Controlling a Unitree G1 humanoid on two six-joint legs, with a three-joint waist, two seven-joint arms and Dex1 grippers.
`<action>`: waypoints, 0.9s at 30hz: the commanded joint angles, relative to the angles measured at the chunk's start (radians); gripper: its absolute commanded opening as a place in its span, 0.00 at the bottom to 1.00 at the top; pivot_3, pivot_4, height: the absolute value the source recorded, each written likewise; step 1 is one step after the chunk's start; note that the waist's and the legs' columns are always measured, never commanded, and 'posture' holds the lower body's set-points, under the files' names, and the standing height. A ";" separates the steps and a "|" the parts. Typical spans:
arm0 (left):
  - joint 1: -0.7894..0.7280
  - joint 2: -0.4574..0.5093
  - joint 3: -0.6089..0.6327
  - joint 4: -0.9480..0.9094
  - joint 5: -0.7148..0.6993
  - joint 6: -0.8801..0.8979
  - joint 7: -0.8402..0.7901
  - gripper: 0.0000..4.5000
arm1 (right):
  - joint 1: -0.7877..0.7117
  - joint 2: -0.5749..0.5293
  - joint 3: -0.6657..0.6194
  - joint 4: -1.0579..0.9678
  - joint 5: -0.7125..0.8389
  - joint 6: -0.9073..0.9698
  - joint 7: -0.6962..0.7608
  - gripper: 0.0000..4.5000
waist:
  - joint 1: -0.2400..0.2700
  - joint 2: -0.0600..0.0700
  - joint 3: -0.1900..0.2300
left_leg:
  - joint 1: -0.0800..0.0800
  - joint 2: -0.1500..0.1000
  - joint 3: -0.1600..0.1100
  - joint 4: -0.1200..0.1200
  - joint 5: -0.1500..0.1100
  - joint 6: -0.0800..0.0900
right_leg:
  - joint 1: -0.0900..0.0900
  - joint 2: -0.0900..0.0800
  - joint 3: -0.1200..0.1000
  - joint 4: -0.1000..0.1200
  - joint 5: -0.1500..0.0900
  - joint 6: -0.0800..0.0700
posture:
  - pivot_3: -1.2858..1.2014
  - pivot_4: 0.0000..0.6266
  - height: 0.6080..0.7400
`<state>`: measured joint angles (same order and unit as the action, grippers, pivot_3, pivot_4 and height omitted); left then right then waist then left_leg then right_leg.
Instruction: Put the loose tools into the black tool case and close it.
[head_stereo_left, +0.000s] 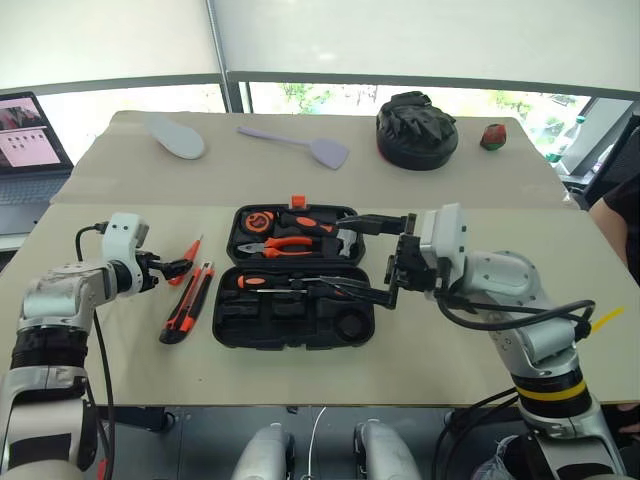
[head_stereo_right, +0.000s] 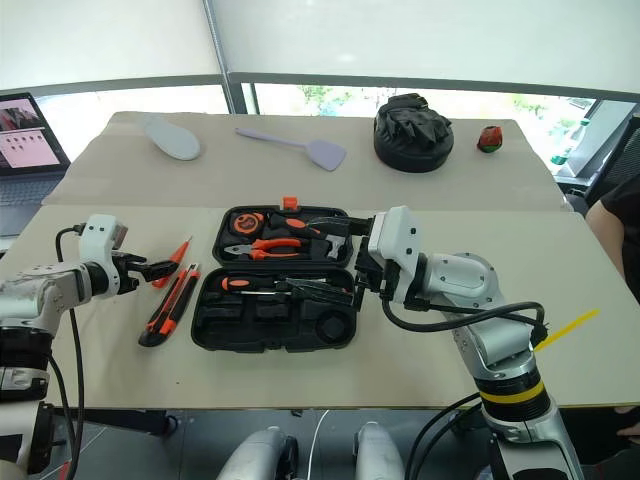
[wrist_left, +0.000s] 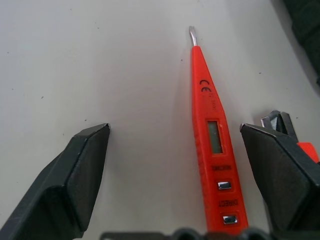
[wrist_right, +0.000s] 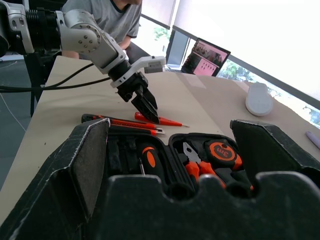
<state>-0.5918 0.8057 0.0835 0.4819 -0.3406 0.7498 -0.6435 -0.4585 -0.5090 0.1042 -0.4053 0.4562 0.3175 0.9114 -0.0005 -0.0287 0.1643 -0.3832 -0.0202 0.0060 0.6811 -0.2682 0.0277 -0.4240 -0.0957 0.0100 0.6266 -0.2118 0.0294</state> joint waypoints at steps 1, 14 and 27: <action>-0.005 -0.031 -0.044 0.056 0.035 0.000 -0.049 0.58 | -0.005 0.003 -0.022 -0.044 0.026 -0.001 -0.012 1.00 | 0.003 0.000 0.000 | 0.000 0.000 0.000 0.000 0.000 0.000 | 0.000 0.000 0.000 0.000 0.000 0.000 | 0.52 0.24 1.00; -0.017 -0.024 0.149 -0.086 -0.077 -0.377 -0.354 0.10 | 0.068 -0.064 -0.080 -0.067 0.064 0.009 0.027 1.00 | 0.012 -0.003 0.002 | -0.006 0.001 -0.002 0.003 0.000 0.000 | -0.003 0.000 -0.003 0.000 0.000 0.000 | 0.52 0.24 1.00; 0.062 0.027 -0.269 -0.408 0.145 -0.657 -0.757 0.10 | 0.198 -0.283 -0.163 -0.091 0.137 0.108 0.133 1.00 | 0.003 -0.003 0.002 | -0.006 0.003 0.001 0.005 -0.002 0.004 | -0.001 0.003 0.000 -0.004 0.001 0.001 | 0.52 0.24 1.00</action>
<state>-0.5267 0.8123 -0.1629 0.0863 -0.2468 0.1259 -1.3909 -0.2589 -0.7822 -0.0313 -0.4534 0.5718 0.4173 1.0418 0.0028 -0.0315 0.1666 -0.3884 -0.0177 0.0073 0.6857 -0.2701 0.0315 -0.4248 -0.0929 0.0108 0.6233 -0.2112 0.0305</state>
